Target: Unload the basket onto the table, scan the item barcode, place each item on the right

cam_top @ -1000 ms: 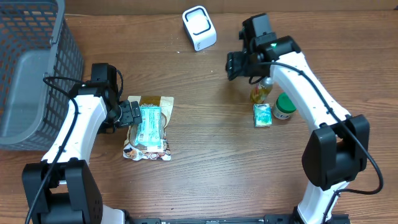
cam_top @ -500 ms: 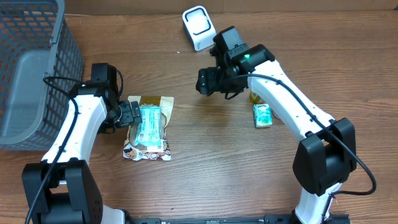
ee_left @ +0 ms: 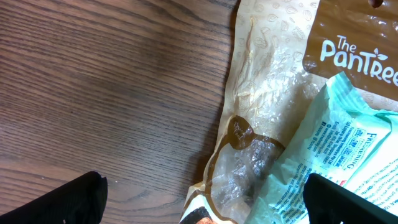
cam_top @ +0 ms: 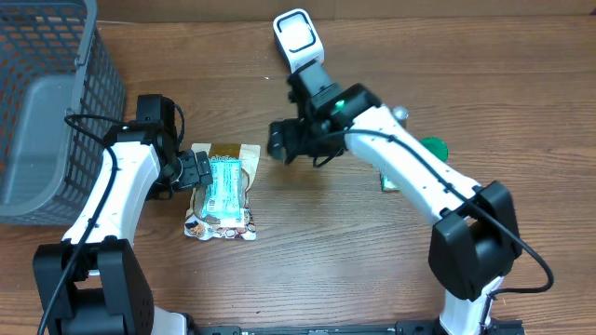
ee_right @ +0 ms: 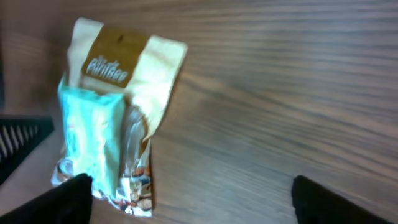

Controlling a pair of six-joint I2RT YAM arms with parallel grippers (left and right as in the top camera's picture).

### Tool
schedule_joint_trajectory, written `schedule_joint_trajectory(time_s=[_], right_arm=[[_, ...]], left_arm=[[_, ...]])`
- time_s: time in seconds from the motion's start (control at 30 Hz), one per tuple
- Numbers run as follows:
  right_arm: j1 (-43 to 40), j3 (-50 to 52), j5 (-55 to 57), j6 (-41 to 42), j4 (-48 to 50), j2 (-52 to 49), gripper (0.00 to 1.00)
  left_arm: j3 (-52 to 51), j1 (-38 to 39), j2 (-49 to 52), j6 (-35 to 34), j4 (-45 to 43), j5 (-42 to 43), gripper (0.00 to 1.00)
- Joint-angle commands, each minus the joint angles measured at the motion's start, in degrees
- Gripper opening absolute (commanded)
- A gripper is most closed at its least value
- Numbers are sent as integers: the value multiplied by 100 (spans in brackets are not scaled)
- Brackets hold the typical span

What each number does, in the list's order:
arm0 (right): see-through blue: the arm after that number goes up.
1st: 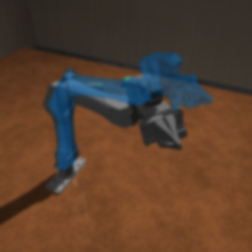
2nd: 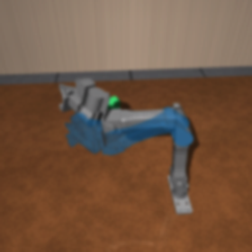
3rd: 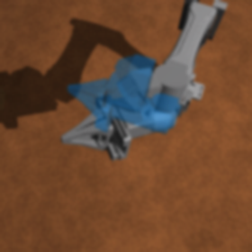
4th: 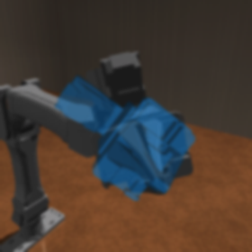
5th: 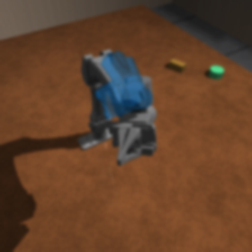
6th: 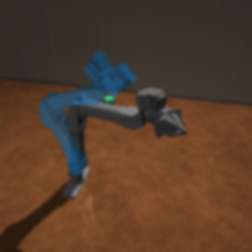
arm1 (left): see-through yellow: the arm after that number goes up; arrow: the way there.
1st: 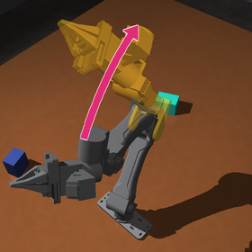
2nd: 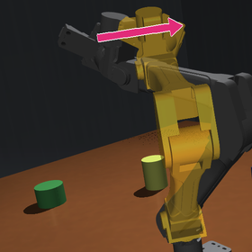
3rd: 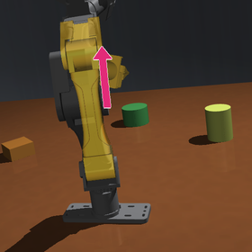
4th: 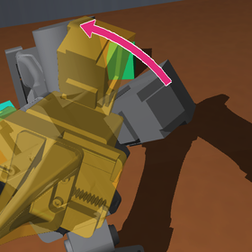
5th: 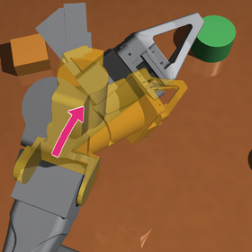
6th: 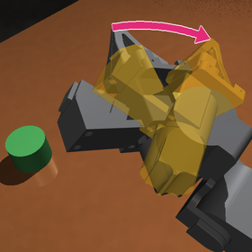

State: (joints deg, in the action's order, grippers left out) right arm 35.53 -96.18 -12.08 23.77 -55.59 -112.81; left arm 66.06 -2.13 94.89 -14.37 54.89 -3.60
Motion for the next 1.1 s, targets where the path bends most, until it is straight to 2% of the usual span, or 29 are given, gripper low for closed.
schedule_joint_trajectory(time_s=[0.0,0.13,0.3,0.57,0.63,0.83,0.9,0.93,1.0,1.03,1.07], right_arm=[[232,160,-26,50,234,103,100],[431,203,-28,48,426,94,100],[509,205,-20,114,461,92,100],[507,205,-4,195,514,81,99],[507,205,-4,195,522,81,99],[507,205,-2,192,448,81,99],[507,205,0,162,435,81,100],[507,205,0,144,431,81,100],[487,205,0,131,407,81,100],[481,205,0,133,404,81,100],[479,205,0,133,407,81,100]], left_arm=[[85,24,24,131,20,-4,100],[85,22,24,951,422,-297,99],[85,24,24,1604,450,-474,99],[85,24,24,1652,365,-361,100],[85,24,24,1569,273,4,100],[85,24,24,1268,-125,2251,99],[85,24,24,1261,-243,2490,100],[85,26,24,1263,-247,2509,96],[76,26,31,1268,-223,2420,70],[57,26,31,1268,-221,2361,52],[24,26,35,1261,-223,2328,40]])
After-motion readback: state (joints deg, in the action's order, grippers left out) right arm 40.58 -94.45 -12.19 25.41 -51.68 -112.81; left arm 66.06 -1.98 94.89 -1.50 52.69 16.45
